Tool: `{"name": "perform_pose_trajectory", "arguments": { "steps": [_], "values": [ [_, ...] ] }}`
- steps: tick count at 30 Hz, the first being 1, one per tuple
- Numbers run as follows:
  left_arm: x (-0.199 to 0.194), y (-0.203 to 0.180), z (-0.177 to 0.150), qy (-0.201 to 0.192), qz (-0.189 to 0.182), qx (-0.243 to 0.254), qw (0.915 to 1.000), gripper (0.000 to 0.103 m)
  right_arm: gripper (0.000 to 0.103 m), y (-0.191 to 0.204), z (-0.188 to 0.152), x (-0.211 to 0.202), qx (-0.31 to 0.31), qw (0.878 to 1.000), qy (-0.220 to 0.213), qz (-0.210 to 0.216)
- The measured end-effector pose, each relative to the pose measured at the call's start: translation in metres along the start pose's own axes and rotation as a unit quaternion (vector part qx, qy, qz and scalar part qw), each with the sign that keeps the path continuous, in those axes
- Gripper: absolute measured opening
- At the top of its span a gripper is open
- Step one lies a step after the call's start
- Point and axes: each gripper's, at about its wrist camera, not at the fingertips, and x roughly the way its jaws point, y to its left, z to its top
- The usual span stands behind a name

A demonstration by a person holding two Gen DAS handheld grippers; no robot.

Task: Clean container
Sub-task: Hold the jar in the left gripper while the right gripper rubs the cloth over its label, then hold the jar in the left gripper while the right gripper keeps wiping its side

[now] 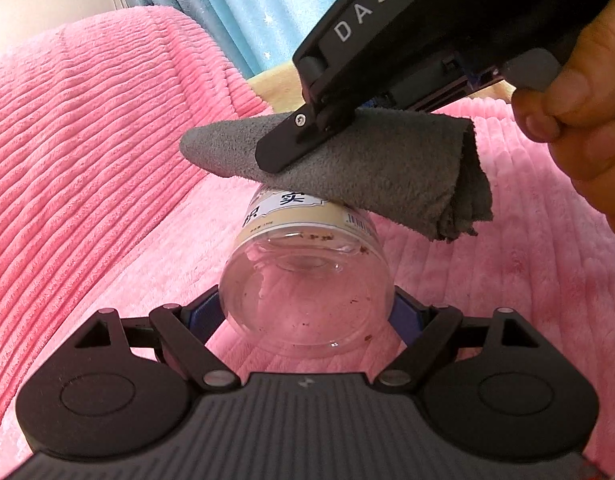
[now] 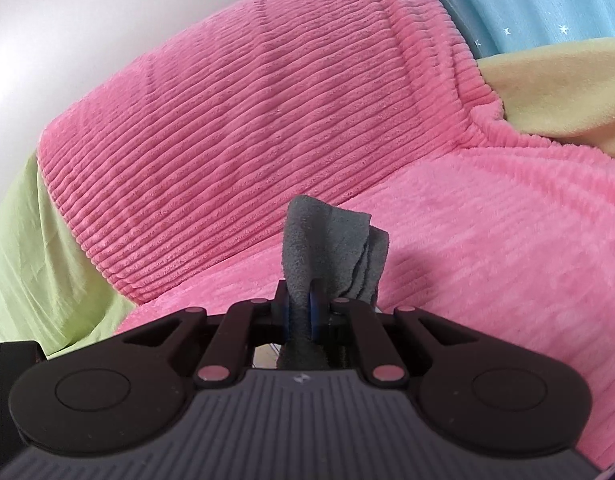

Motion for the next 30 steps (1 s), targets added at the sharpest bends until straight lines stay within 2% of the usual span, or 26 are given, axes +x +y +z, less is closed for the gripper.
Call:
{"name": "perform_pose_trajectory", "arguments": {
  "steps": [9,14,15,19,21,25,30],
  "values": [
    [0.008,0.005,0.002,0.001,-0.001,0.0,1.0,0.085,0.007,0.005,-0.001,-0.001,0.001,1.0,0.007,0.005],
    [0.007,0.008,0.002,0.003,0.0,-0.01,0.9999,0.085,0.007,0.015,-0.006,0.004,0.004,0.997,0.038,0.069],
    [0.006,0.007,0.001,0.002,0.001,-0.01,0.9999,0.085,0.007,0.017,-0.006,0.005,0.0,0.997,0.04,0.071],
    [0.005,0.008,0.002,-0.004,-0.005,-0.015,0.9999,0.085,0.006,0.008,-0.001,0.004,0.007,0.999,0.014,0.029],
    [0.003,0.016,0.002,-0.011,-0.025,-0.047,0.9985,0.086,0.006,0.001,0.0,0.003,0.018,1.0,0.004,0.014],
    [0.005,0.031,-0.001,-0.009,-0.06,-0.112,0.9919,0.086,0.006,0.003,-0.002,0.002,0.016,1.0,0.004,0.014],
    [0.007,0.028,0.001,-0.009,-0.045,-0.095,0.9944,0.085,0.007,0.014,-0.001,0.002,-0.025,1.0,0.011,0.009]
  ]
}}
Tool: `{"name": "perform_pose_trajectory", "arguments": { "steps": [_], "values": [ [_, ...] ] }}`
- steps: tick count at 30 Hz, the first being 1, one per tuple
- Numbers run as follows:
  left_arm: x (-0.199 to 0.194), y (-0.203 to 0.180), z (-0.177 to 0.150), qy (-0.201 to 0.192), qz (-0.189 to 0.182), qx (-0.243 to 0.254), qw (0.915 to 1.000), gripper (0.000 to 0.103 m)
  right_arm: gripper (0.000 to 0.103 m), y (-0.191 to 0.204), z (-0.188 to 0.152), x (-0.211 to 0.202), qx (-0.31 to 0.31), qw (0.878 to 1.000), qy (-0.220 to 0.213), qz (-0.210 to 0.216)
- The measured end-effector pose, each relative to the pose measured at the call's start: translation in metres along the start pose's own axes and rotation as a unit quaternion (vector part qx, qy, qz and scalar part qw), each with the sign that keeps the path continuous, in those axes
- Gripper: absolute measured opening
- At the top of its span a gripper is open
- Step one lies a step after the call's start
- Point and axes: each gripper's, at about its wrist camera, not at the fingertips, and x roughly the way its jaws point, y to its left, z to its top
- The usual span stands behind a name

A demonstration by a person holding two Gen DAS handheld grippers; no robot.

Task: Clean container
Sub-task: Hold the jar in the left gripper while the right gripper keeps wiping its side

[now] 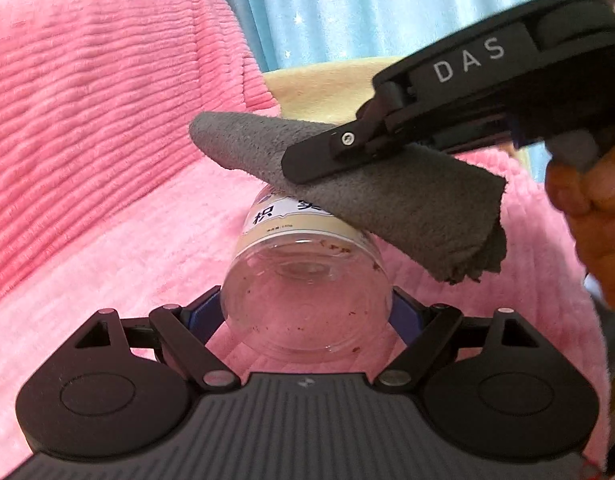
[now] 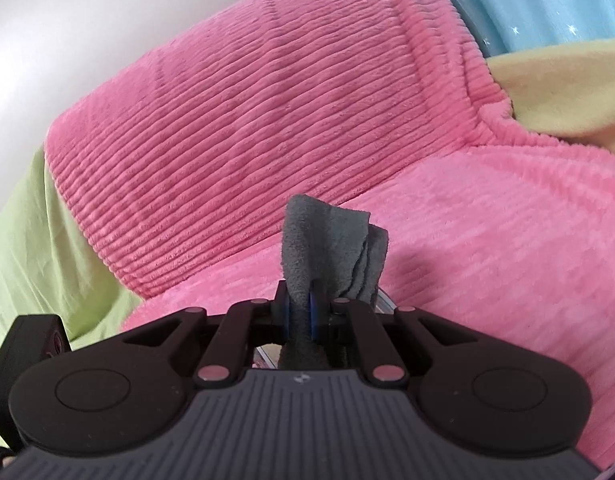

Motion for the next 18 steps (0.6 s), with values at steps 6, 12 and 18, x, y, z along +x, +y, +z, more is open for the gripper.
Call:
{"name": "perform_pose_trajectory", "arguments": {
  "steps": [6,12,18],
  "values": [
    [-0.002,-0.016,-0.003,0.002,0.025,0.048,0.9985,0.085,0.007,0.014,-0.002,-0.001,-0.025,0.998,0.027,0.044],
    [0.0,-0.025,-0.004,-0.001,0.035,0.077,0.9964,0.085,0.006,-0.009,0.004,-0.002,0.014,1.0,-0.006,-0.007],
    [0.0,-0.022,-0.005,0.001,0.034,0.073,0.9967,0.085,0.007,0.003,-0.002,-0.003,0.019,0.999,0.019,0.039]
  ]
}}
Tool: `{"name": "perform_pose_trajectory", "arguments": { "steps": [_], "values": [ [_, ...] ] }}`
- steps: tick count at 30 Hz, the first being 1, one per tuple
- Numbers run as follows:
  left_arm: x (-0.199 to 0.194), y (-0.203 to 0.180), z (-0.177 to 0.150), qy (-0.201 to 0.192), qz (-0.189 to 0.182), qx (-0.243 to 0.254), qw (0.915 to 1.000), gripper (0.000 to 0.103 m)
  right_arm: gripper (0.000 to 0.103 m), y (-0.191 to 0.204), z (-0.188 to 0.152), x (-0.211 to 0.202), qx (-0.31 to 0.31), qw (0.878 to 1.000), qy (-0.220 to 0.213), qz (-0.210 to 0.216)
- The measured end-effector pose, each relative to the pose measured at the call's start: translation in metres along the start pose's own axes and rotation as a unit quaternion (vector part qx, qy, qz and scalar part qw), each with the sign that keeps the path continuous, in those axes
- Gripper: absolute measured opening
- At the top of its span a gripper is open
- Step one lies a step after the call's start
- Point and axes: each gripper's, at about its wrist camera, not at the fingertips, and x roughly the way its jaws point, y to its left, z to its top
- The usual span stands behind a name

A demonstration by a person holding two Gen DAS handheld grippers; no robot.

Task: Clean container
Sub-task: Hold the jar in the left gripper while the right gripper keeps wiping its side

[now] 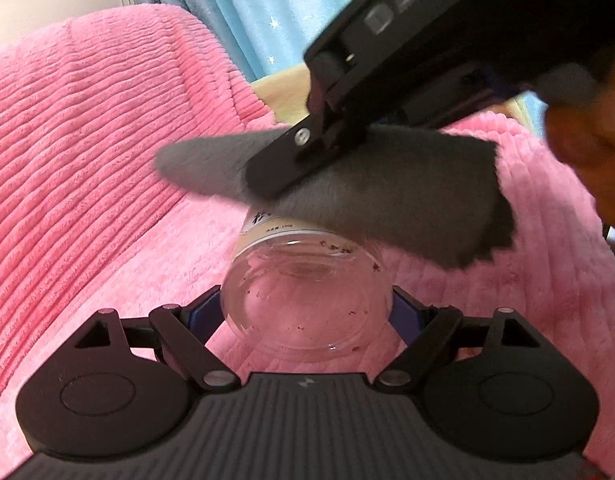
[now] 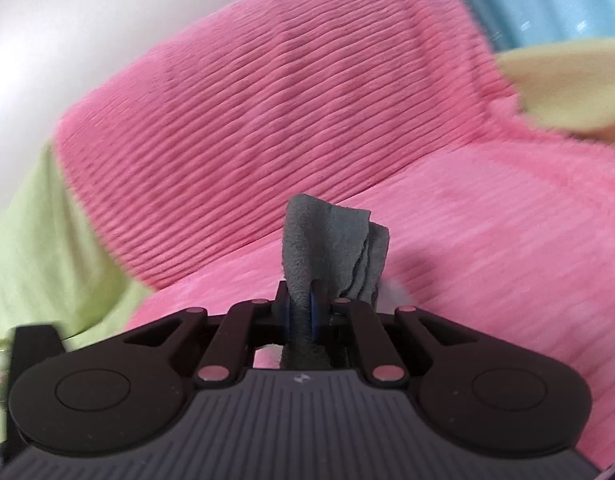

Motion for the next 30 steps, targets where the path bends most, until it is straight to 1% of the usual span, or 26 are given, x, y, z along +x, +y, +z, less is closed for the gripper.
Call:
{"name": "perform_pose_trajectory", "arguments": {
  "steps": [1,2,4,8,10,12,13,14,15,17,20,22,25,26,28,30],
  "values": [
    [0.0,0.0,0.001,0.001,0.0,-0.001,1.0,0.085,0.007,0.003,-0.002,0.002,-0.003,1.0,0.007,0.014],
    [0.0,0.0,0.0,0.001,0.0,-0.001,1.0,0.085,0.007,0.006,-0.002,0.004,-0.015,1.0,0.011,0.017],
    [0.0,-0.001,0.001,0.001,0.001,0.002,1.0,0.085,0.006,0.003,0.001,0.005,-0.021,1.0,0.004,0.007],
    [-0.003,-0.005,0.0,-0.001,0.001,0.012,0.9999,0.086,0.006,-0.017,0.003,0.001,0.023,0.999,-0.027,-0.029],
    [-0.003,0.0,-0.001,0.001,-0.014,-0.014,0.9998,0.086,0.006,-0.02,0.003,0.0,0.031,0.999,-0.029,-0.029],
    [-0.001,0.015,-0.001,0.003,-0.04,-0.067,0.997,0.086,0.006,-0.016,0.001,0.0,0.022,0.999,-0.027,-0.029],
    [-0.001,0.02,-0.002,0.002,-0.049,-0.086,0.9951,0.086,0.006,-0.015,0.002,0.0,0.015,0.999,-0.026,-0.03],
    [-0.001,0.024,-0.003,0.001,-0.056,-0.1,0.9934,0.085,0.006,-0.014,0.002,0.0,0.01,0.999,-0.025,-0.03],
    [0.0,0.026,-0.003,0.001,-0.058,-0.104,0.9929,0.085,0.006,-0.013,0.002,0.001,0.009,0.999,-0.024,-0.03],
    [0.0,0.025,-0.003,0.001,-0.055,-0.098,0.9937,0.085,0.006,-0.014,0.004,0.004,0.011,0.999,-0.025,-0.028],
    [0.002,0.017,-0.001,0.0,-0.028,-0.053,0.9982,0.085,0.007,-0.013,0.003,0.001,0.009,0.999,-0.021,-0.029],
    [-0.009,-0.002,-0.005,0.001,-0.003,-0.018,0.9998,0.085,0.007,-0.01,0.002,-0.001,0.005,1.0,-0.007,-0.007],
    [-0.01,-0.002,-0.007,0.003,-0.003,-0.019,0.9998,0.085,0.007,-0.001,-0.002,0.001,-0.005,0.999,0.014,0.031],
    [-0.009,-0.002,-0.007,0.004,-0.003,-0.02,0.9998,0.085,0.007,0.003,-0.002,0.002,-0.017,0.999,0.019,0.034],
    [-0.01,-0.003,-0.007,0.004,-0.004,-0.018,0.9998,0.085,0.006,0.005,0.0,0.004,-0.033,0.999,0.016,0.023],
    [-0.011,-0.007,-0.008,0.003,0.0,-0.008,1.0,0.085,0.006,-0.004,0.003,0.004,-0.015,1.0,-0.001,-0.003]
  ]
}}
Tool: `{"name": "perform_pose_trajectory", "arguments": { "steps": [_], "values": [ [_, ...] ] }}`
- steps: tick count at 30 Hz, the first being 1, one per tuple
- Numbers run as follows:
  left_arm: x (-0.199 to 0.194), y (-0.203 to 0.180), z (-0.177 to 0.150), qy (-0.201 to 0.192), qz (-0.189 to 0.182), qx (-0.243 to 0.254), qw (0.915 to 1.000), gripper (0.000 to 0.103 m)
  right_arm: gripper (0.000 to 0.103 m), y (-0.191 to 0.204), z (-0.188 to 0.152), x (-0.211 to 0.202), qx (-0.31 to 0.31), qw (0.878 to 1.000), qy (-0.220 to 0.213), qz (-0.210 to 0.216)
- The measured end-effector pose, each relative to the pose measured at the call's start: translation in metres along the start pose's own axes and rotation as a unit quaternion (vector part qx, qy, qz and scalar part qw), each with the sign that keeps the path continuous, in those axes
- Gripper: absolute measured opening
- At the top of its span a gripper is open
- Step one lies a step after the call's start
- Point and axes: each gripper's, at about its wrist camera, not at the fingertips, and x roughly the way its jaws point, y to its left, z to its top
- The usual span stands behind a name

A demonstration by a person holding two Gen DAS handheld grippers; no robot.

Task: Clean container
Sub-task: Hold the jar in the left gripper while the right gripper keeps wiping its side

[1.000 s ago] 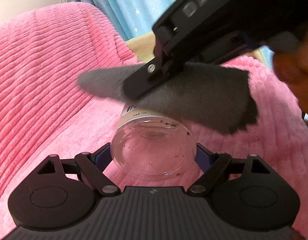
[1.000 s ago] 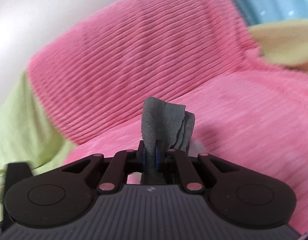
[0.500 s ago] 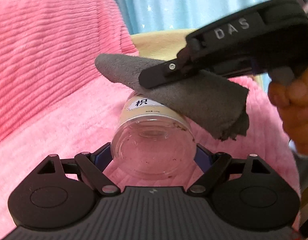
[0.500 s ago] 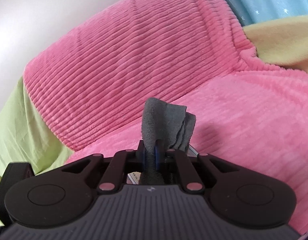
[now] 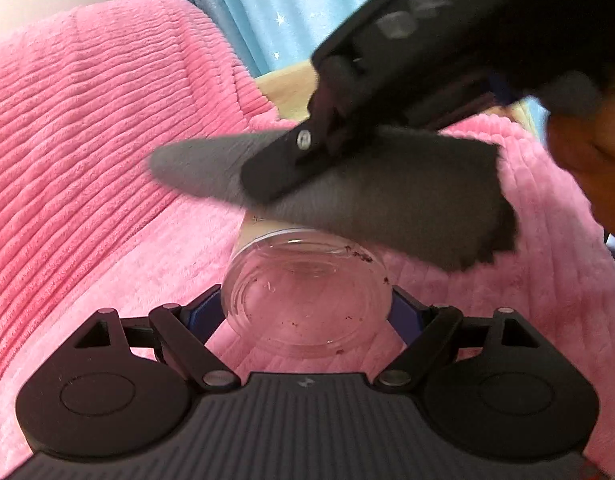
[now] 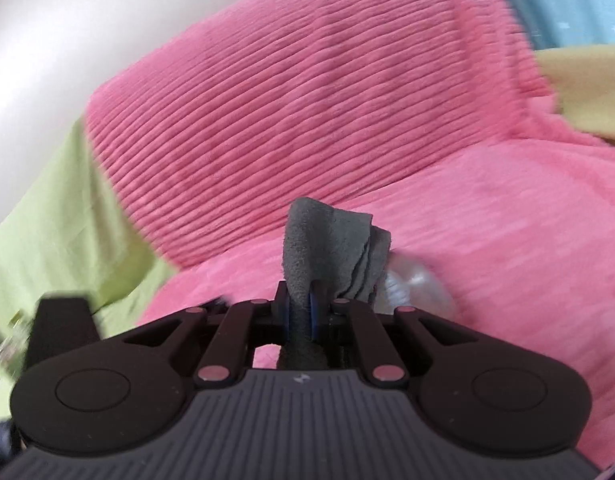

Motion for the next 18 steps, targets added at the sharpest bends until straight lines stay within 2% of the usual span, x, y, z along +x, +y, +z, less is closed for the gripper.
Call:
{"name": "perform_pose_trajectory", "arguments": {
  "steps": [2,5,9,11,18],
  "values": [
    [-0.001,-0.004,0.0,-0.002,0.004,0.012,0.9999,0.085,0.006,-0.008,0.001,-0.002,0.016,0.999,-0.016,-0.026],
    [-0.002,-0.006,-0.002,-0.002,0.005,0.014,0.9999,0.085,0.007,-0.005,0.0,-0.005,0.018,0.999,-0.018,-0.032],
    [-0.003,-0.001,0.0,0.0,-0.001,0.0,1.0,0.085,0.007,0.006,-0.004,0.0,0.021,1.0,0.003,0.013],
    [-0.003,-0.002,0.0,0.001,0.0,0.001,1.0,0.085,0.007,0.011,-0.003,0.002,0.004,1.0,0.011,0.02],
    [-0.008,-0.011,-0.001,-0.001,0.005,0.02,0.9998,0.085,0.007,-0.013,0.004,-0.005,0.028,0.999,-0.022,-0.034]
  ]
}}
